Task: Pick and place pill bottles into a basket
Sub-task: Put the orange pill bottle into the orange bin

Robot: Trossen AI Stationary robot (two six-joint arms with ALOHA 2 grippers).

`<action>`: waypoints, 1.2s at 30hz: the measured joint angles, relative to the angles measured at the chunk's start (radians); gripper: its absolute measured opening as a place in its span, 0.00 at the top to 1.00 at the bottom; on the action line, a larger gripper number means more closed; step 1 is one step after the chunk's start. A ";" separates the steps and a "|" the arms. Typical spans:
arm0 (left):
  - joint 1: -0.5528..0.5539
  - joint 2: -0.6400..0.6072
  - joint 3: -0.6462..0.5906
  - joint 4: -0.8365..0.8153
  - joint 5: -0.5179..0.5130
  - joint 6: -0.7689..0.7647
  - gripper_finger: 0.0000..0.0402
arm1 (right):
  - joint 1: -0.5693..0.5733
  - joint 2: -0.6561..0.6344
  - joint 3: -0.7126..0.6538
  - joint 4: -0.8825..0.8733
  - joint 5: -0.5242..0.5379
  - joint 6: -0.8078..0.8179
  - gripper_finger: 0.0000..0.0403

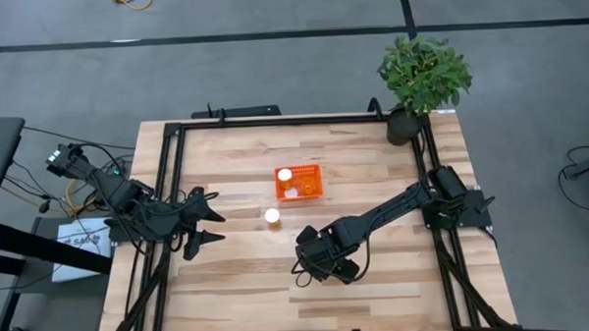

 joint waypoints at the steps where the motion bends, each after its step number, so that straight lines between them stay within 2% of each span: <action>1: 0.000 0.000 0.000 0.000 0.000 0.000 0.42 | 0.000 0.000 0.000 0.000 0.000 0.000 0.25; 29: 0.000 0.000 0.000 0.000 0.000 -0.008 0.42 | 0.000 0.001 0.000 0.004 -0.002 0.029 0.36; 36: 0.000 0.000 0.000 0.000 0.009 -0.014 0.42 | 0.000 0.001 0.000 0.004 -0.001 0.058 0.43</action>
